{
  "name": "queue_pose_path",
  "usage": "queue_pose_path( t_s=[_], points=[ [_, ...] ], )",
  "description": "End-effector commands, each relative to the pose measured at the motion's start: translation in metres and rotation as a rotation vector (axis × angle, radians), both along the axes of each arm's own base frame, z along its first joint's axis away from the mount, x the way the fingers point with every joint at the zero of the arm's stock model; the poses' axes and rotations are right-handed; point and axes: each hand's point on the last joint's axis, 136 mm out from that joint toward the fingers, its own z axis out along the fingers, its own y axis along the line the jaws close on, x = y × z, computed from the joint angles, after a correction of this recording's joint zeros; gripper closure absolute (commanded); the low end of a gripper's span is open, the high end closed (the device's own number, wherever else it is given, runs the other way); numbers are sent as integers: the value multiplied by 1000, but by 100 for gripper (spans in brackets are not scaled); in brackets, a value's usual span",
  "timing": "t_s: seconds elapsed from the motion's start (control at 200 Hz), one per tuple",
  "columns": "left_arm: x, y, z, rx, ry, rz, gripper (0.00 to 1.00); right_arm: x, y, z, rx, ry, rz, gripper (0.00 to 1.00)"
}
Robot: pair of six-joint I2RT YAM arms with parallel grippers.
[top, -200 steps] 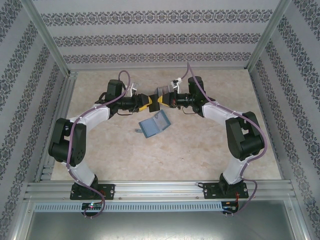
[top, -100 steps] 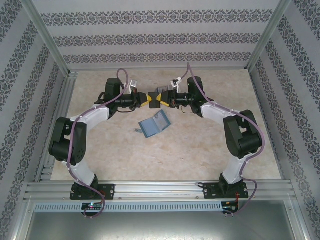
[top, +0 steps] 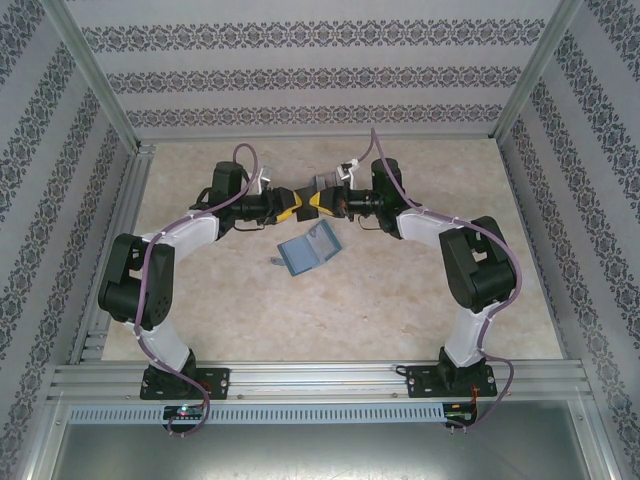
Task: Put the credit cards into the card holder
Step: Insert the credit card into the card slot.
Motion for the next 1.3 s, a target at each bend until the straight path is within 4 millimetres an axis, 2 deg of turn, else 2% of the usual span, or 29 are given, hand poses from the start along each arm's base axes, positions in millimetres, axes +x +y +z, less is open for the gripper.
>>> queue_pose_path(
  t_s=[0.0, 0.085, 0.23, 0.34, 0.664, 0.869, 1.294],
  points=[
    [-18, 17, -31, 168, 69, 24, 59, -5, -14, -18, -93, -58, 14, 100],
    [-31, 21, -51, 206, 129, 21, 62, -9, -19, -41, -176, -49, 30, 100],
    [-50, 31, -89, 299, 227, 18, 78, -13, -22, -75, -325, -57, 51, 100],
    [-62, 34, -108, 372, 276, -2, 85, -15, -19, -93, -394, -67, 74, 100],
    [-80, 33, -149, 500, 367, -90, 88, -4, -11, -110, -439, -71, 113, 100],
    [-80, 42, -157, 572, 370, -90, 89, -2, -10, -116, -458, -69, 123, 100],
    [-76, 41, -157, 574, 361, -98, 89, -7, 2, -127, -459, -50, 158, 100]
  ],
)
